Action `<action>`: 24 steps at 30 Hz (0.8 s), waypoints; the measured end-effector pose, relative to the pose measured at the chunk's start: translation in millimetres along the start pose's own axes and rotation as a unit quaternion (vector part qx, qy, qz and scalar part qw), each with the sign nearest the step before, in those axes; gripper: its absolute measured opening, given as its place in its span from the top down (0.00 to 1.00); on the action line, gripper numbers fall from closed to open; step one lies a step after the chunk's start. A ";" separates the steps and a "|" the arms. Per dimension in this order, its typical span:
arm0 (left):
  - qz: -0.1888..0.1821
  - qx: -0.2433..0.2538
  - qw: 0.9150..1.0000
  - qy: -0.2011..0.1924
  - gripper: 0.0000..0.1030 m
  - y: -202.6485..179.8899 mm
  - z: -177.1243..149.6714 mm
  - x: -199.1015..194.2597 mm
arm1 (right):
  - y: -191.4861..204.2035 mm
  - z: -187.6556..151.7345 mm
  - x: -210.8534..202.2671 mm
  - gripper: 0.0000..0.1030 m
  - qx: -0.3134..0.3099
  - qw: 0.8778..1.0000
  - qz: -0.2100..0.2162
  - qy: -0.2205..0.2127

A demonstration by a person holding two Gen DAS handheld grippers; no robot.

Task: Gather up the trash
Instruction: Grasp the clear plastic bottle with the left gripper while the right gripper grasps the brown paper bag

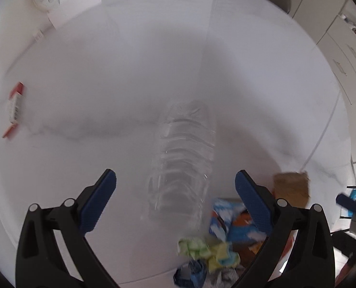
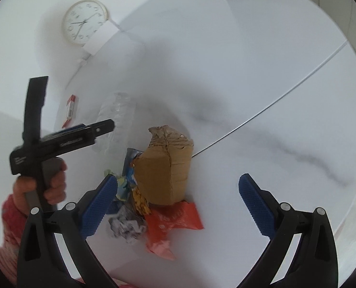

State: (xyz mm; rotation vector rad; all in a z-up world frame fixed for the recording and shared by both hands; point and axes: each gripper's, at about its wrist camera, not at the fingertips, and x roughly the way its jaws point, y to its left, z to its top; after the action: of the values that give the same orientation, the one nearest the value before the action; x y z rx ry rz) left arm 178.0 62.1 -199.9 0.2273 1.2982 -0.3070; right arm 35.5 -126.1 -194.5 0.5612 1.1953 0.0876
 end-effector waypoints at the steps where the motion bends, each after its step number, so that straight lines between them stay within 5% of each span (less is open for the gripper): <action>1: -0.004 -0.007 1.000 0.011 0.08 2.8 2.6 8.1 | 0.6 0.9 5.2 0.03 0.008 1.000 -0.001 0.004; 6: -0.038 -0.026 0.998 0.038 0.37 10.2 4.6 25.1 | 9.2 1.9 18.9 0.03 0.029 0.999 -0.002 0.018; 24: -0.069 -0.048 0.996 -0.033 0.38 28.0 -29.6 -23.8 | 20.6 15.8 77.2 0.03 0.094 0.992 -0.072 0.053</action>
State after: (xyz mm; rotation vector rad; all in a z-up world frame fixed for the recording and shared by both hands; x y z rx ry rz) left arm 155.3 100.6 -184.7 0.0462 1.2612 -0.3660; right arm 83.8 -86.9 -247.1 0.6395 1.3526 -0.1208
